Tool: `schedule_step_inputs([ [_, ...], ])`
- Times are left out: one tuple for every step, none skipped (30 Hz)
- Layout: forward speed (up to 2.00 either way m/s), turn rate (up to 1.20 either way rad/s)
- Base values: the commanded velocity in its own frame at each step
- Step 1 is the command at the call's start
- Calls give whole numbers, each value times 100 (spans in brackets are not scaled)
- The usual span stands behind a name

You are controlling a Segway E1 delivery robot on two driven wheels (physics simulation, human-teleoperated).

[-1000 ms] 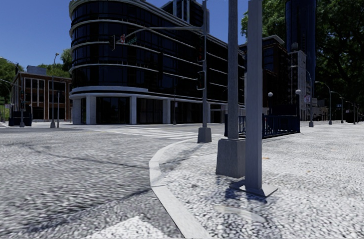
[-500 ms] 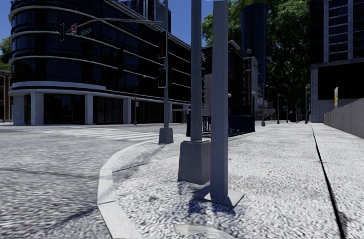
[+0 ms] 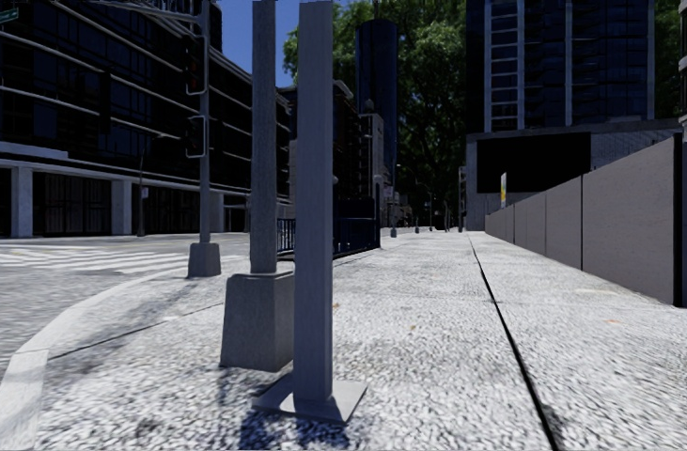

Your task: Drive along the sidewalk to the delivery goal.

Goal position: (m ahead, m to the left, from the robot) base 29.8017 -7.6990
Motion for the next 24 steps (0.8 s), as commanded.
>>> schedule_step_inputs([
  [67, -70],
  [60, -75],
  [54, -77],
  [54, -77],
  [52, -78],
  [51, -79],
  [51, -79],
  [51, -79],
  [50, -79],
  [50, -79],
  [44, -80],
  [44, -80],
  [41, -80],
  [36, -80],
  [31, -80],
  [31, -80],
  [27, -80],
  [25, -80],
  [24, -80],
  [24, -80],
  [23, -80],
  [18, -80],
  [12, -80],
  [12, -80],
])
